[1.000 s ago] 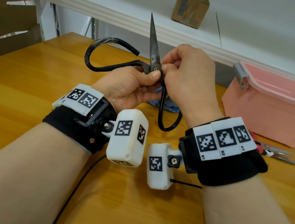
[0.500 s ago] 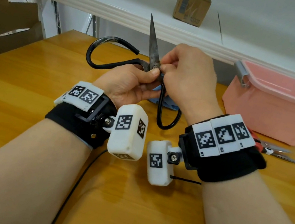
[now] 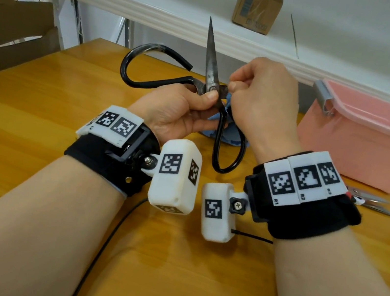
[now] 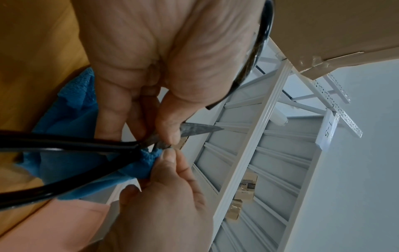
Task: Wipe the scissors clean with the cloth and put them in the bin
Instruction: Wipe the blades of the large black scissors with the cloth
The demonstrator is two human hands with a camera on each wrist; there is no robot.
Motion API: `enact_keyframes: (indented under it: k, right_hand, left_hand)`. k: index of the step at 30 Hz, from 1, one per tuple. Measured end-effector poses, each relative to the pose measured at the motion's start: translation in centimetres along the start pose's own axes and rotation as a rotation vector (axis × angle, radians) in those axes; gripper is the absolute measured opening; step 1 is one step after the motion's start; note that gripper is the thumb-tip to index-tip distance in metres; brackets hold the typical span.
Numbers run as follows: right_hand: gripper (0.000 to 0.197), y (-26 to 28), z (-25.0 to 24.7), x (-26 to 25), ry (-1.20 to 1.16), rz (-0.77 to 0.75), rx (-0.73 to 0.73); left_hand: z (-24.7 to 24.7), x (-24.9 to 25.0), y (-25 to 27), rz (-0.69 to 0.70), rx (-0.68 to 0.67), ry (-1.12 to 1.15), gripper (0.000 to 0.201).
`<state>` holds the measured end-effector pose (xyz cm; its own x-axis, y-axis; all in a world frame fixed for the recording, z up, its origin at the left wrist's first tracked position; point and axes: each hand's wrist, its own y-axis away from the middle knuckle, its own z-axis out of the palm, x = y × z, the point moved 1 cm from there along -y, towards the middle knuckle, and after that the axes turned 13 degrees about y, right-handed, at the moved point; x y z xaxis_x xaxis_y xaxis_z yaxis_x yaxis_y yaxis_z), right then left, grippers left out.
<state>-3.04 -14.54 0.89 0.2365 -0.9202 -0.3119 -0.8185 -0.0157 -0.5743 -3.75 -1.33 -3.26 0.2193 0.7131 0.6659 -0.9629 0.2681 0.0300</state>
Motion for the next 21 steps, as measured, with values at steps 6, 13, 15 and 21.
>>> enact_keyframes:
  k: [6,13,15,21]
  right_hand:
    - [0.009,-0.7,-0.5,0.3,-0.072,-0.054,-0.032]
    - [0.015,-0.8,-0.3,0.3,-0.090,-0.131,0.002]
    - [0.012,-0.7,-0.3,0.2,-0.075,-0.149,0.026]
    - [0.012,-0.9,-1.9,0.7,-0.149,-0.086,0.170]
  left_hand:
    - [-0.1,0.6,0.0,0.025,-0.016,0.016,0.016]
    - [-0.6,1.1,0.0,0.005,-0.025,0.121,0.020]
    - [-0.5,1.1,0.0,0.005,-0.035,0.142,0.018]
    - [-0.6,1.5,0.0,0.037,0.018,0.260,0.010]
